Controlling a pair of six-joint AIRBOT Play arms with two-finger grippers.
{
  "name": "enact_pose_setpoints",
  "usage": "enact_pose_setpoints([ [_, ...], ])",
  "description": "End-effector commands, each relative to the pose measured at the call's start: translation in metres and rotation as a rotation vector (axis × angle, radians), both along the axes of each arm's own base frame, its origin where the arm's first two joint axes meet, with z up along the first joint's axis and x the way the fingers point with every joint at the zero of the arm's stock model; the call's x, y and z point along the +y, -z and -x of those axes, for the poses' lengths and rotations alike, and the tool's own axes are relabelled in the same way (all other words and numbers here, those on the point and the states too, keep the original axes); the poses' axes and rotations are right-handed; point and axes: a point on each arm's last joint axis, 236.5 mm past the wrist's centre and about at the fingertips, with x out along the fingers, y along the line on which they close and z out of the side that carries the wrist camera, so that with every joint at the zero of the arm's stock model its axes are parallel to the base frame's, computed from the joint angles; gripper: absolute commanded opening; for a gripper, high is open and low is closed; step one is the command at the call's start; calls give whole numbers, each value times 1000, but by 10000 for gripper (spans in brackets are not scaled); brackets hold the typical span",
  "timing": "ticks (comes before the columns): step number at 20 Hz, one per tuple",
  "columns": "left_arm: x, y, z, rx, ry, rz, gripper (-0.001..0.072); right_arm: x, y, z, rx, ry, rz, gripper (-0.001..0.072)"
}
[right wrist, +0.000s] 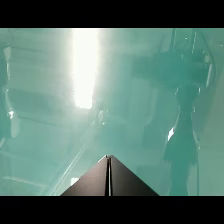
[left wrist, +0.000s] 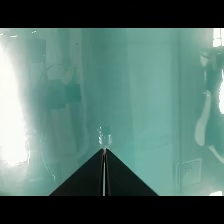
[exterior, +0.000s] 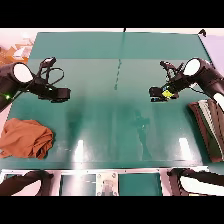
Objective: Fold the shirts.
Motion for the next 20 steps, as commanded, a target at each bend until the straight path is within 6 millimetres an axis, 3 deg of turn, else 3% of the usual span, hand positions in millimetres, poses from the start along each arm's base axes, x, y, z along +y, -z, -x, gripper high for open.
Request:
enact_pose_setpoints([
  [1,0,0,0,0,0,0,21,0,0,0,2,0,0,19],
  [20,0,-2,-5,-23,-6,3,21,0,0,0,2,0,0,19],
])
